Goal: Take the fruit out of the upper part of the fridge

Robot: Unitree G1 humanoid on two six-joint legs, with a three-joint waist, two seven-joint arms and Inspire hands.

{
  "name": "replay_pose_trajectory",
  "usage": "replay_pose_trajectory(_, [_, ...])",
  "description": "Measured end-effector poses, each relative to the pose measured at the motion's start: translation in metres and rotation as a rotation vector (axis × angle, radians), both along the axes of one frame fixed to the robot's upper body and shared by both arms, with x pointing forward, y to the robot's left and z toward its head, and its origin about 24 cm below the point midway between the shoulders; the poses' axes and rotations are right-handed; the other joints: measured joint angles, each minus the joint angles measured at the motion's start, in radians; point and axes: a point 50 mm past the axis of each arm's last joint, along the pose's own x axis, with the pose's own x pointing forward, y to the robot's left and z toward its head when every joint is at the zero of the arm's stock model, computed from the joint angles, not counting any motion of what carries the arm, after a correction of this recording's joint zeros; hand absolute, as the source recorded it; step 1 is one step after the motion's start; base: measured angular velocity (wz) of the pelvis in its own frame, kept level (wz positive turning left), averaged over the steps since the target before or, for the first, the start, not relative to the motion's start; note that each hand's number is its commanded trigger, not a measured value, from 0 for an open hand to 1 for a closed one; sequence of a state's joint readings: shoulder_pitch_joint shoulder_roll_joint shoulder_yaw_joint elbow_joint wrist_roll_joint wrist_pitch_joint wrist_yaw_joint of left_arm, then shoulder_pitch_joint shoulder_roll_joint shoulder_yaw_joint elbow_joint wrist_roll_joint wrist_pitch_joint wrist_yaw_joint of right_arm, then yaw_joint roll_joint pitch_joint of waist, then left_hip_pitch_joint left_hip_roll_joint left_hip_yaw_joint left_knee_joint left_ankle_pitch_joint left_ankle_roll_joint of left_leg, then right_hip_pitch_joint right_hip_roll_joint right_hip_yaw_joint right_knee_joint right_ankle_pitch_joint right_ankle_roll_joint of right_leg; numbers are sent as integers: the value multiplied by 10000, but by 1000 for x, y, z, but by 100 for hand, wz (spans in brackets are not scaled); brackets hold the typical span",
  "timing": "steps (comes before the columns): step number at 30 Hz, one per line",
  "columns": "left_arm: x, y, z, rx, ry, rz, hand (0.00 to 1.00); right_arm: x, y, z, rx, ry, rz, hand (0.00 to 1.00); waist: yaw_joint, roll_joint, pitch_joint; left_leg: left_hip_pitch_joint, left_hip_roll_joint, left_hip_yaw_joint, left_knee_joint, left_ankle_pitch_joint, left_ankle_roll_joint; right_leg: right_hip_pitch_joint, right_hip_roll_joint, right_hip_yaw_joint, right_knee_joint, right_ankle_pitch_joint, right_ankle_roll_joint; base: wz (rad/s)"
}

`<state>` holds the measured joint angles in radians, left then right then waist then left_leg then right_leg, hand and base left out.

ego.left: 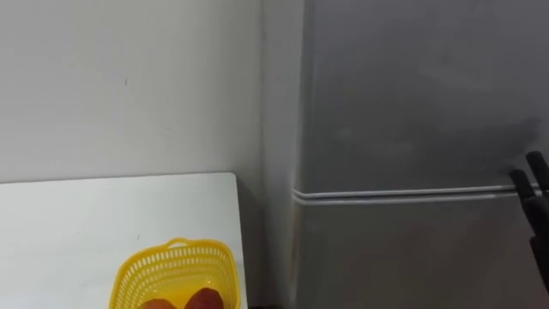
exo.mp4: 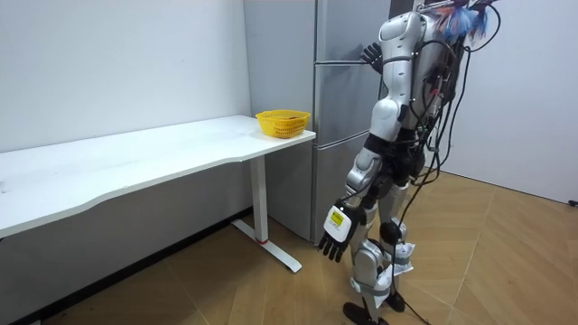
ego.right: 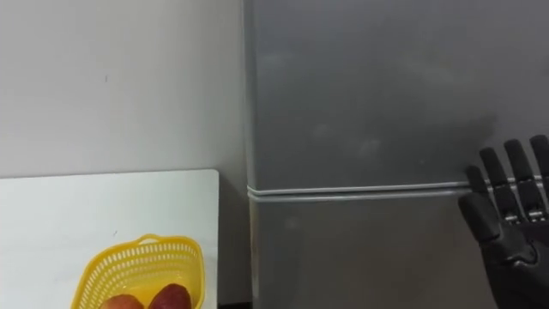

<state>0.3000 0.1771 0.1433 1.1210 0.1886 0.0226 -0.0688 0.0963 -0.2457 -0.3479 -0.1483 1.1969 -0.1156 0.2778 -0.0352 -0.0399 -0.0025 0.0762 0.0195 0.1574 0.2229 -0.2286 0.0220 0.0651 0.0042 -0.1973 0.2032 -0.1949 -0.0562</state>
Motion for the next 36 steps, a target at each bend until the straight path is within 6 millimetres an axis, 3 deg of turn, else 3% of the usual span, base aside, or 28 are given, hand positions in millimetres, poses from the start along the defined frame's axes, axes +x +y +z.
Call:
replay_pose_trajectory(3, [-2, 1, 0, 22, -49, 145, 0, 0, -1, 8, -86, 22, -330, 0, -93, 44, -74, -159, 5, -8, 2, -2, 5, -147, -11, -11, 48, 9, -12, 1])
replay_pose_trajectory(7, [-10, 5, 2, 306, 8, 528, 0, -4, -13, 19, -1089, 708, -2020, 0, -202, 60, -66, -159, -15, -65, 23, -2, 7, -110, -20, -56, 18, 14, 1, 5])
replay_pose_trajectory(11, [-14, 5, 2, 670, 82, 615, 0, -15, -34, 22, -2075, 2128, -5082, 0, -357, 47, -58, -189, -37, -136, -20, 1, 7, -134, -23, -95, -9, -14, 27, 7])
replay_pose_trajectory(16, [-9, 7, 3, 952, -76, 588, 0, -35, -59, 9, -1388, 3836, -8274, 0, -547, 55, -56, -198, -41, -43, -103, 0, 6, -140, -20, -53, -24, -56, 34, -1])
replay_pose_trajectory(19, [-8, 6, 3, 966, -33, 561, 0, -46, -72, -16, -528, 5417, -9720, 0, -737, 56, -61, -243, -66, -86, -104, 2, 8, -129, -25, -66, -73, -50, 38, 1])
replay_pose_trajectory(22, [-2, 7, 3, 1183, -30, 506, 0, -69, -82, -71, 11, 8281, -10885, 0, -963, -22, -91, -240, -129, -254, -112, 6, 7, 25, -30, -235, -187, -47, 62, 19])
replay_pose_trajectory(23, [1, 6, 2, 1230, -25, 424, 0, -79, -80, -99, 223, 9664, -11055, 0, -955, -19, -76, -177, -130, -242, -136, 6, 7, 71, -24, -205, -209, -47, 62, 0])
replay_pose_trajectory(24, [5, 4, 2, 1233, -63, 353, 0, -91, -75, -124, 438, 11036, -11006, 0, -895, -30, -84, -112, -132, -228, -196, 7, 7, 48, -17, -151, -215, -72, 81, -6])
replay_pose_trajectory(27, [11, 0, 0, 1157, -134, 81, 0, -121, -51, -174, 521, 13913, -10447, 0, -738, 144, -87, -92, -114, -124, -195, 6, 7, 54, -16, 9, -190, -94, 92, -13])
replay_pose_trajectory(30, [13, 0, 0, 1178, -117, 99, 0, -154, -32, -214, 444, 16376, -9656, 0, -708, 199, -72, 89, -122, -58, -226, 6, 8, 177, -27, 50, -215, -112, 114, -4])
replay_pose_trajectory(36, [6, 0, 0, 1124, 107, 132, 0, -203, -13, -247, 688, 19120, -8654, 0, -744, 207, -47, 219, -149, -193, -255, 4, 10, 322, -37, 15, -293, -149, 129, 4])
